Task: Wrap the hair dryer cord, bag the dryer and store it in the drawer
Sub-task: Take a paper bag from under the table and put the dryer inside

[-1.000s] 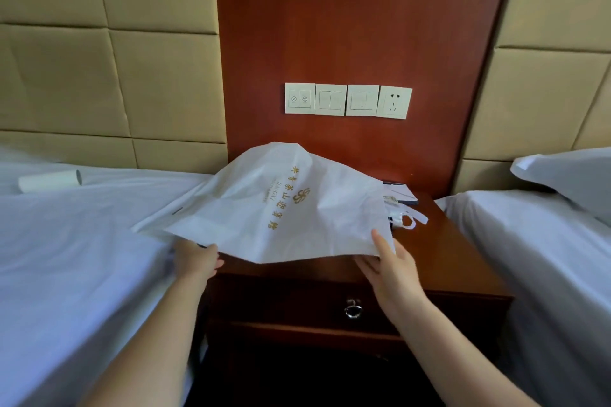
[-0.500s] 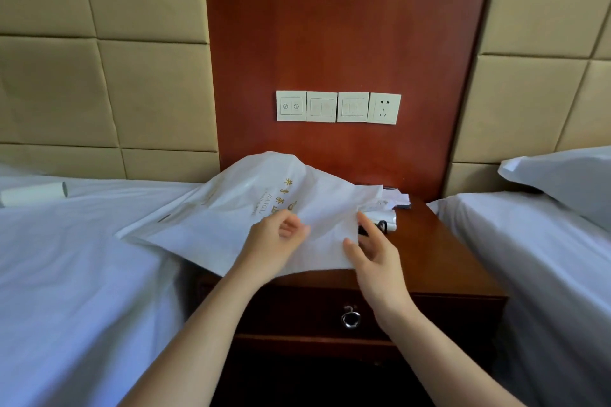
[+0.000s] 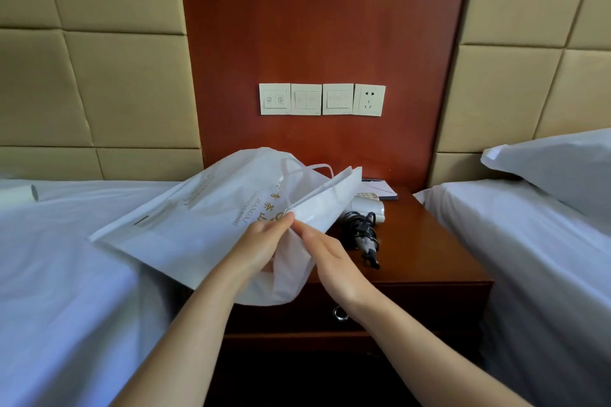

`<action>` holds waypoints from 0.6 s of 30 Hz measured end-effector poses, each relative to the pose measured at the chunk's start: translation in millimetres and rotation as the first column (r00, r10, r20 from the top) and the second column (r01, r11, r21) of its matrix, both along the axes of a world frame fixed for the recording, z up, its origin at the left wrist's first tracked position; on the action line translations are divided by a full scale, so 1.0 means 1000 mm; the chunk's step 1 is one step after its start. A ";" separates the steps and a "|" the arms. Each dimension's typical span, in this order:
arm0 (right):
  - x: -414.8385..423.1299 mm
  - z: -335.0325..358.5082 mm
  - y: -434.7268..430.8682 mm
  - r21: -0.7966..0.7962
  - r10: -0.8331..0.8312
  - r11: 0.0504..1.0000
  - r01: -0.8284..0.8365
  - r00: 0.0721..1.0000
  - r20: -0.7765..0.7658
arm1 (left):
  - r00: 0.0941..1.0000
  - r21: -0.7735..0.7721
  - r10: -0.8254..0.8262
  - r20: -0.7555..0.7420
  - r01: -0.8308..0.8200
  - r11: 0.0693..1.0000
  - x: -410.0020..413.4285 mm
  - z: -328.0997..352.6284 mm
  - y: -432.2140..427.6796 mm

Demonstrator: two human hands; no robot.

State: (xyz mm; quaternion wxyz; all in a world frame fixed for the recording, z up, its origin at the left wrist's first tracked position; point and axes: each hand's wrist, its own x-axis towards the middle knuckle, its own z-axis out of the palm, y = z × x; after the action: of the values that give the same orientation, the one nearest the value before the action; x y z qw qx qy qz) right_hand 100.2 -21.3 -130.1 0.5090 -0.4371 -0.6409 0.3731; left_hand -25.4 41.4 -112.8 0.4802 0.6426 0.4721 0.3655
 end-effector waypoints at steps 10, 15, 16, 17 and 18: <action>0.003 0.008 0.007 0.054 -0.105 0.994 0.095 0.967 0.233 | 1.000 -0.107 -0.008 -0.002 0.008 0.994 -0.017 0.000 -0.008; 0.003 0.010 0.020 0.156 -0.313 0.949 0.274 0.884 0.348 | 0.996 -0.115 -0.080 0.030 0.083 0.990 -0.012 0.002 -0.014; 0.003 0.009 0.021 0.163 -0.321 0.946 0.279 0.873 0.366 | 0.996 -0.128 -0.079 0.034 0.083 0.988 -0.012 0.003 -0.015; 0.003 0.008 0.021 0.171 -0.322 0.945 0.278 0.875 0.361 | 0.995 -0.150 -0.085 0.043 0.090 0.985 -0.012 0.003 -0.014; 0.004 0.006 0.021 0.176 -0.320 0.945 0.274 0.881 0.347 | 0.994 -0.172 -0.092 0.051 0.100 0.980 -0.013 0.002 -0.013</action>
State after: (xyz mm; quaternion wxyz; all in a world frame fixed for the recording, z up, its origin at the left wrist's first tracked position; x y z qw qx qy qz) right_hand 104.1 0.1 -123.7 0.4556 -0.5610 -0.6721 0.1613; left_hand -38.0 28.5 -110.5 0.5616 0.6122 0.4602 0.3131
